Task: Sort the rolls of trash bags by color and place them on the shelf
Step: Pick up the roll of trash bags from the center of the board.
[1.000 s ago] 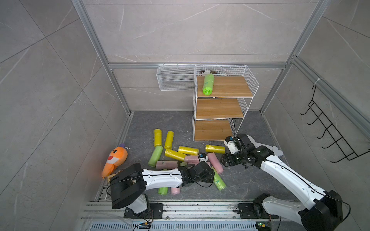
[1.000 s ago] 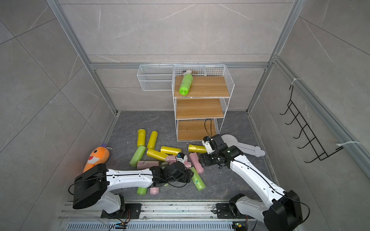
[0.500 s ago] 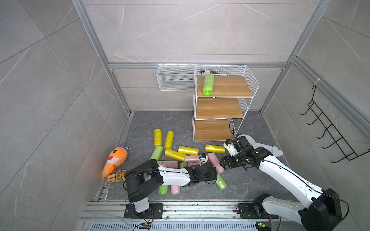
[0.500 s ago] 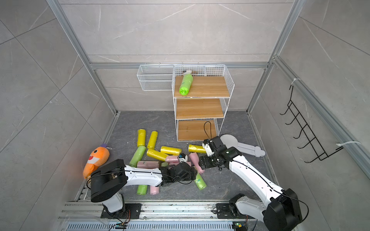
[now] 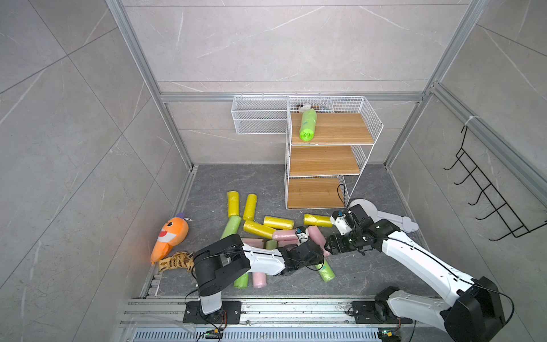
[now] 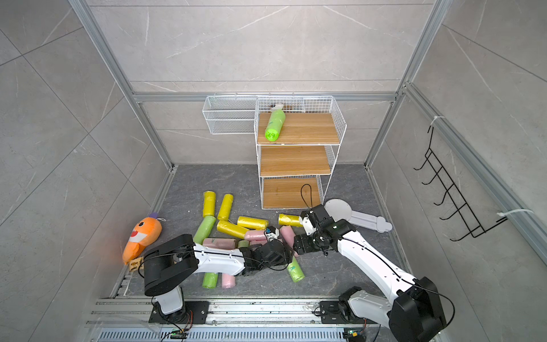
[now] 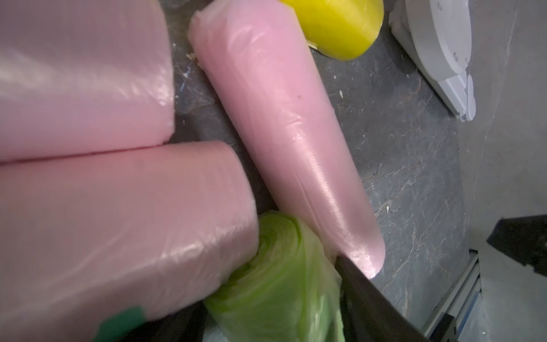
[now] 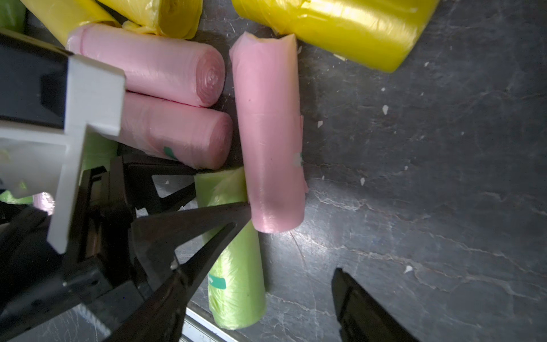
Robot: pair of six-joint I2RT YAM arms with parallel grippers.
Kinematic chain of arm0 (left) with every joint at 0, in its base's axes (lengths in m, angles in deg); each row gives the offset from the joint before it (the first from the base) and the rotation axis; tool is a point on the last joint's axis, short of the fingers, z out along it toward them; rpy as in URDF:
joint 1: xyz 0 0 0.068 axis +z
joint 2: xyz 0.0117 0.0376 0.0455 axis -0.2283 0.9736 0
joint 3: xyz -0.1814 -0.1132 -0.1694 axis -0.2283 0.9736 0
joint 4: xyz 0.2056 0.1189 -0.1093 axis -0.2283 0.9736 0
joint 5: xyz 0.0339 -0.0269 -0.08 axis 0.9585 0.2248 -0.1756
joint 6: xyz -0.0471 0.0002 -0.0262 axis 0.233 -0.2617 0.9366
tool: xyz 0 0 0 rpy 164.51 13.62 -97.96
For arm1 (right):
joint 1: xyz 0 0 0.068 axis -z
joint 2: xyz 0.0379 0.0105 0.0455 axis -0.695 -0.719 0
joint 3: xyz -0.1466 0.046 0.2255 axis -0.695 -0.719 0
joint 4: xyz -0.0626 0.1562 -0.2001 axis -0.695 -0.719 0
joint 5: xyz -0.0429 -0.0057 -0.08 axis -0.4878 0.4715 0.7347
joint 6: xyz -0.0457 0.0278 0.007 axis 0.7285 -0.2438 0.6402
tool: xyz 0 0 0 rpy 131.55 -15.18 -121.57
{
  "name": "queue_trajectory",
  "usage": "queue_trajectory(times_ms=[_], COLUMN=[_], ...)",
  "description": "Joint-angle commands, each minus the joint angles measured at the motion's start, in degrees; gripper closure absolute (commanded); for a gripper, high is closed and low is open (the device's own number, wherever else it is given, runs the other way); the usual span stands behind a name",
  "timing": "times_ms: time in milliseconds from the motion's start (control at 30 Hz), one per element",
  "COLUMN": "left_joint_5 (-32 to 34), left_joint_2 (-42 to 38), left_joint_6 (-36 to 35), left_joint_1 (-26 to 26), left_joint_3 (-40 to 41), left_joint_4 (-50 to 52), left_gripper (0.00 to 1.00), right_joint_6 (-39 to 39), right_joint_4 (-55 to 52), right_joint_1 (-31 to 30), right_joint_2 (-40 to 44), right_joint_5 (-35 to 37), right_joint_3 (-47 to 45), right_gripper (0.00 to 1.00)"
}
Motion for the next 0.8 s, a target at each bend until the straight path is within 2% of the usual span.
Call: queue_trajectory(times_ms=[0, 200, 433, 600, 767], left_joint_5=[1.9, 3.8, 8.6, 12.9, 20.9], left_joint_2=[0.2, -3.7, -13.9, -24.1, -35.0], left_joint_6=[1.9, 2.6, 2.0, 1.7, -1.8], left_joint_1=[0.0, 0.0, 0.0, 0.1, 1.3], left_joint_3=[0.7, 4.3, 8.3, 9.8, 9.7], left_joint_4=[-1.6, -2.6, -3.3, -3.4, -1.8], left_gripper=[0.40, 0.61, 0.77, 0.80, 0.81], right_joint_6=[-0.8, -1.0, -1.0, -2.4, -6.8], right_joint_4=[0.0, -0.7, -1.3, -1.4, 3.4], right_joint_1=[0.0, 0.0, 0.0, 0.0, 0.1], right_joint_2=[0.5, 1.4, 3.7, 5.5, 8.3], right_joint_5=[-0.8, -0.9, -4.7, -9.3, -15.0], right_joint_3=[-1.2, -0.7, 2.1, 7.5, 11.8], right_gripper=[0.19, 0.19, 0.18, 0.16, 0.14])
